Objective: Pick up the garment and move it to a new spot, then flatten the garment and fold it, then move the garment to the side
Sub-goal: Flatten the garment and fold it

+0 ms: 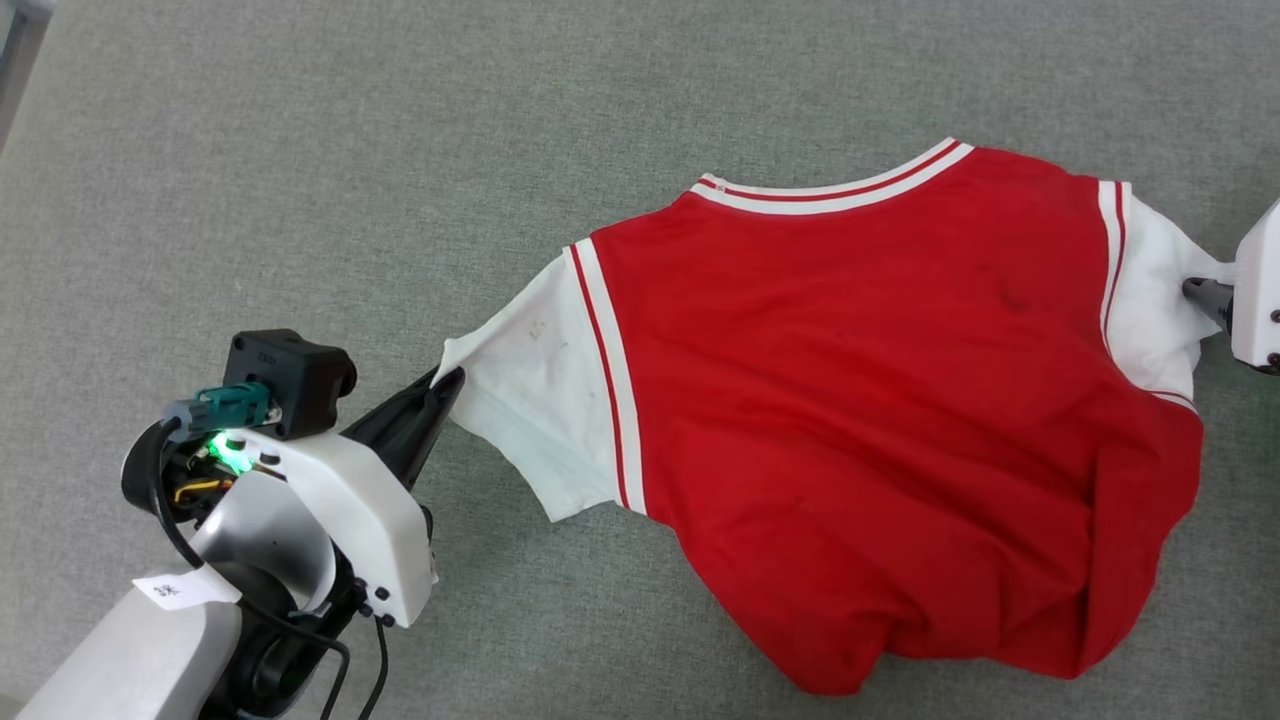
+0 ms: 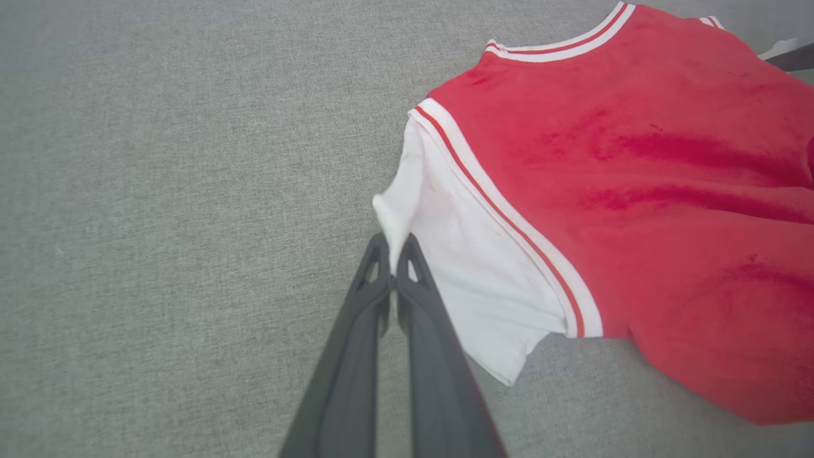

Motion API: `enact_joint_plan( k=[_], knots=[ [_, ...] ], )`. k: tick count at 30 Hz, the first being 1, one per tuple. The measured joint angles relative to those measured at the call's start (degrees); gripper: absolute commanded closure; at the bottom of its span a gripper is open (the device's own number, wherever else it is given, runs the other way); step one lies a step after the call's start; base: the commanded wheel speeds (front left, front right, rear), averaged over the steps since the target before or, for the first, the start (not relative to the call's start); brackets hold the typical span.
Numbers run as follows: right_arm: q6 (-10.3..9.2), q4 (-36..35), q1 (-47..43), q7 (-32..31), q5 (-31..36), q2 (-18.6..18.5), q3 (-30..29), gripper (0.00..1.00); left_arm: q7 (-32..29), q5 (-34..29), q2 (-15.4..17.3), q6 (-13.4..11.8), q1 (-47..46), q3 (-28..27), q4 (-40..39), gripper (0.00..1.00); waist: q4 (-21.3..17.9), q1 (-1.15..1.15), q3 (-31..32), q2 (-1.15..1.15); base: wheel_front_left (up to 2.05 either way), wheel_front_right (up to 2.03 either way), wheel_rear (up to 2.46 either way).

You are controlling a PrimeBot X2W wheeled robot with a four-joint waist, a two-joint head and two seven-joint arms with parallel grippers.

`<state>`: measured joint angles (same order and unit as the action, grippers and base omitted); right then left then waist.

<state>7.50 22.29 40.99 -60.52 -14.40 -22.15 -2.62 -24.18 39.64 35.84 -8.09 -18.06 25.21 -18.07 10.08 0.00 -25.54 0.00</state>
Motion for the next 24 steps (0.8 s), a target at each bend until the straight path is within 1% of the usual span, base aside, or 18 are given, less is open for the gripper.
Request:
enact_joint_plan(
  k=[2,3,4,5,8,13,21,24],
  knots=[
    [0.00,0.45,-0.11,-0.09,-0.25,-0.55,1.04,0.00,0.09,-0.07,-0.04,0.01,-0.13,0.05,0.22,1.00,0.24,0.00,-0.28,0.00,0.00,0.00,0.00],
    [0.00,0.69,-0.14,-0.13,-0.34,-0.78,1.51,0.16,0.13,-0.08,-0.05,0.01,-0.24,0.07,0.34,1.00,0.33,0.00,-0.37,0.00,0.00,0.00,0.00],
    [-0.01,0.82,-0.16,-0.41,-0.71,-1.05,2.16,0.63,0.14,-0.09,-0.08,0.01,-0.40,0.11,0.53,1.00,0.41,0.00,-0.43,0.00,0.00,0.00,0.00],
    [-0.01,0.83,-0.18,-0.53,-1.02,-1.27,2.87,1.00,0.15,-0.09,-0.10,0.02,-0.55,0.13,0.69,1.00,0.46,0.00,-0.45,0.00,0.00,0.00,0.00],
    [0.01,0.96,-0.44,-0.01,-2.20,-1.40,4.11,1.00,0.22,-0.10,-0.19,0.02,-0.76,0.22,1.31,1.00,0.44,0.00,-0.22,0.00,0.00,0.00,0.00],
    [0.01,2.46,-0.74,2.34,-3.98,-1.58,4.02,1.00,0.79,-0.10,-0.26,0.02,-0.81,0.14,2.57,1.00,-0.01,0.00,1.44,0.00,0.00,0.00,0.00],
    [0.02,3.69,-1.30,8.86,-7.25,-0.94,3.22,1.00,2.31,-0.31,-0.02,-0.04,-0.68,-0.30,4.17,1.00,-1.59,0.00,6.54,0.00,0.00,0.00,0.00],
    [0.02,3.32,-1.16,11.37,-8.56,-0.86,2.50,1.00,3.92,-1.08,0.23,-0.74,-0.18,-1.30,4.10,1.00,-2.45,0.00,8.83,0.00,0.00,0.00,0.00]
  ],
)
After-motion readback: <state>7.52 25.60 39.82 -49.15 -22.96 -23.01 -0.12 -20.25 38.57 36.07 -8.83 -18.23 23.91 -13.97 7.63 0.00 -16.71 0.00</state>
